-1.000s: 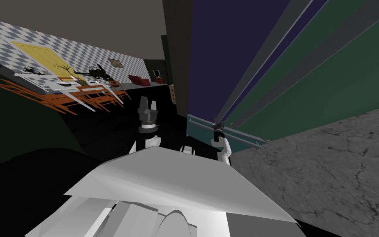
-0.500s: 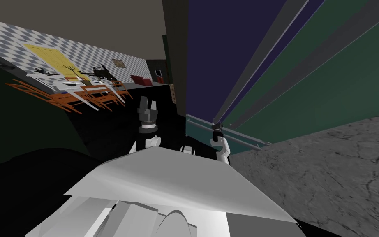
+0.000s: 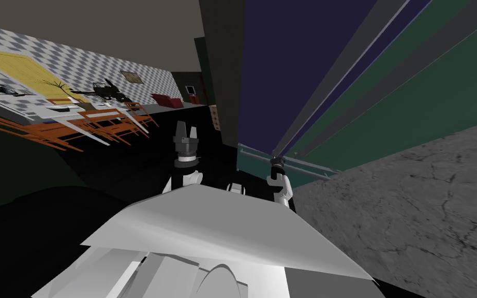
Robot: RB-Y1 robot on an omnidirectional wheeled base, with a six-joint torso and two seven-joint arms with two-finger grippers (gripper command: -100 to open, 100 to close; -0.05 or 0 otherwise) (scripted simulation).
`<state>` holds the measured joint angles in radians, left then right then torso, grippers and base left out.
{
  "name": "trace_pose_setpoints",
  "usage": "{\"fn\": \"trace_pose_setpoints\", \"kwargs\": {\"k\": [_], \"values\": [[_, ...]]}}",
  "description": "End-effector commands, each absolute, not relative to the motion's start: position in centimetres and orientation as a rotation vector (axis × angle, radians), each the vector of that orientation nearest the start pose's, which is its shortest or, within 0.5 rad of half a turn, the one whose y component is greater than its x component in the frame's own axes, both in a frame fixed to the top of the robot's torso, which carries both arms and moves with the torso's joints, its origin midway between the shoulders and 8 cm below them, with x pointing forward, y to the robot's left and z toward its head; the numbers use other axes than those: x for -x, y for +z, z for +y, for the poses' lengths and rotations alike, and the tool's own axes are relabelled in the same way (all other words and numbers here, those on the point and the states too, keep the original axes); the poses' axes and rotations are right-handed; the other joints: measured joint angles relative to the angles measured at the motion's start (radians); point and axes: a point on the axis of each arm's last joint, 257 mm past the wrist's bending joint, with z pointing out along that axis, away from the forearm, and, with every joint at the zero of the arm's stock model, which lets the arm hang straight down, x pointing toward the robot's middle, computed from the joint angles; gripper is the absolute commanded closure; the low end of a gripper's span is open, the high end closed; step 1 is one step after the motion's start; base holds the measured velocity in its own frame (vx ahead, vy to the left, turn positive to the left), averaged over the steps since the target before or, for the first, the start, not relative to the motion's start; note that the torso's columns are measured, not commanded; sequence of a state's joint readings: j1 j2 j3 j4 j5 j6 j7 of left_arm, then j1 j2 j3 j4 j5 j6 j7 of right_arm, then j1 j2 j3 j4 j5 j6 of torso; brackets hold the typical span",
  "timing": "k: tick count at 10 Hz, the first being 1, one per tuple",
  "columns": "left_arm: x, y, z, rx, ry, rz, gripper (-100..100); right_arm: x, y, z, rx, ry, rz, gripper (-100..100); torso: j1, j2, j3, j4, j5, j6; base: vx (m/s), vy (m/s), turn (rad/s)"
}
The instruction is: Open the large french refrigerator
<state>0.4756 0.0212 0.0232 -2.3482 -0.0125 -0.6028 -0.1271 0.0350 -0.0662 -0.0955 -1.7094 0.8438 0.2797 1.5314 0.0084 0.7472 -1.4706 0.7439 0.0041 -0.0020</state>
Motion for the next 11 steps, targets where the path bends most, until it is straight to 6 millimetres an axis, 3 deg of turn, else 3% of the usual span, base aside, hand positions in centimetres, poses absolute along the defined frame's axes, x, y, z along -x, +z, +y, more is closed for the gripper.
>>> {"fn": "trace_pose_setpoints", "kwargs": {"k": [1,4,5,6,8,11], "values": [[-31.0,7.9,27.1,0.434,-1.200,0.524,0,-51.5,-20.5,-36.7,0.415,-0.940,1.648,100,-0.001,-0.003,-0.002,0.001,0.001,0.001,-0.042,0.335,-0.184],[-31.0,7.9,27.1,0.434,-1.200,0.524,0,-50.0,-20.3,-39.2,0.360,-0.992,1.669,100,-0.004,-0.002,-0.002,0.002,0.001,0.001,-0.078,0.290,-0.148],[-31.0,7.9,27.1,0.434,-1.200,0.524,0,-50.2,-21.3,-38.9,0.374,-0.978,1.686,100,-0.002,-0.001,-0.001,0.003,0.002,0.003,-0.031,0.153,-0.065],[-31.0,7.9,27.1,0.434,-1.200,0.524,0,-49.4,-21.7,-40.3,0.350,-0.998,1.706,100,-0.010,-0.004,-0.002,0.002,0.000,0.000,-0.003,0.148,-0.084],[-31.0,7.9,27.1,0.434,-1.200,0.524,0,-48.8,-21.5,-41.3,0.330,-1.015,1.710,100,-0.002,-0.007,-0.005,-0.002,0.000,0.005,0.036,0.248,-0.139],[-31.0,7.9,27.1,0.434,-1.200,0.524,0,-47.2,-21.0,-44.4,0.268,-1.066,1.720,100,0.001,-0.004,-0.003,-0.001,0.001,0.001,0.022,0.274,-0.146]]}}
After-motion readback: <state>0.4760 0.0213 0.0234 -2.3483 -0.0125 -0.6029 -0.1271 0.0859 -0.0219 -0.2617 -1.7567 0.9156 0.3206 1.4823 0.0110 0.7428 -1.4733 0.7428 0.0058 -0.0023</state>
